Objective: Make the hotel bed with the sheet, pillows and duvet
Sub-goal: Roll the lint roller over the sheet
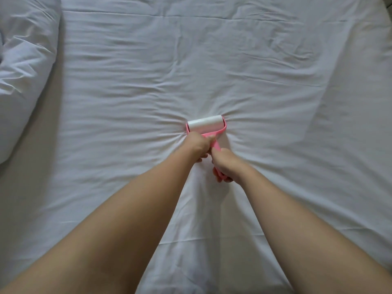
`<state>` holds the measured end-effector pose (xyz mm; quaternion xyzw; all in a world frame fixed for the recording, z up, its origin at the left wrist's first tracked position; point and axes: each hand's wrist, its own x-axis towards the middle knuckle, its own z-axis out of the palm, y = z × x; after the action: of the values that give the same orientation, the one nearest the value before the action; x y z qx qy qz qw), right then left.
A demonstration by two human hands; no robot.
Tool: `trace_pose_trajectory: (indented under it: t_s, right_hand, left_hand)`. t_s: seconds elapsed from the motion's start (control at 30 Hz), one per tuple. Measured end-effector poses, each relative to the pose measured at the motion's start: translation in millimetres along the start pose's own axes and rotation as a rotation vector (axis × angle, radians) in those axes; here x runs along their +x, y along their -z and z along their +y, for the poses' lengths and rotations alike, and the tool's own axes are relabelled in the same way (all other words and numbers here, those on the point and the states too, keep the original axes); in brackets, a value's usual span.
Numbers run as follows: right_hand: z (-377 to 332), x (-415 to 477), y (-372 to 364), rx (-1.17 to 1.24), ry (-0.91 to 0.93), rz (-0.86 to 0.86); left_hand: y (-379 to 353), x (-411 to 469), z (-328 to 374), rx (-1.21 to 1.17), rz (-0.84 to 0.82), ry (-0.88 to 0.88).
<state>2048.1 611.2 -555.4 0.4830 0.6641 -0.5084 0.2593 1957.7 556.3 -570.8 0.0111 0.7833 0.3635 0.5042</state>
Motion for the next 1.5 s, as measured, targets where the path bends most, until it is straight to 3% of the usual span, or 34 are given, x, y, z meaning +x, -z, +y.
trace_pose_trajectory:
  t_s: [0.37, 0.7, 0.9, 1.23, 1.5]
  right_hand:
    - [59.4, -39.3, -11.5, 0.006, -0.001, -0.028]
    - [124.5, -79.0, -2.4, -0.030, -0.078, -0.037]
    - [127.8, -85.6, 13.3, -0.147, 0.091, 0.243]
    - [98.1, -52.1, 26.8, -0.020, 0.123, 0.400]
    - [67.1, -10.6, 37.0, 0.037, 0.093, 0.175]
  left_hand:
    - [-35.2, -37.8, -42.9, 0.049, -0.075, 0.032]
    - [-77.2, -85.8, -63.9, 0.005, -0.232, 0.190]
    - [-83.6, -89.4, -52.0, -0.107, -0.212, 0.146]
    - [-79.9, -62.7, -7.8, -0.060, -0.144, -0.102]
    - [-72.4, -18.6, 13.3, 0.059, -0.095, -0.071]
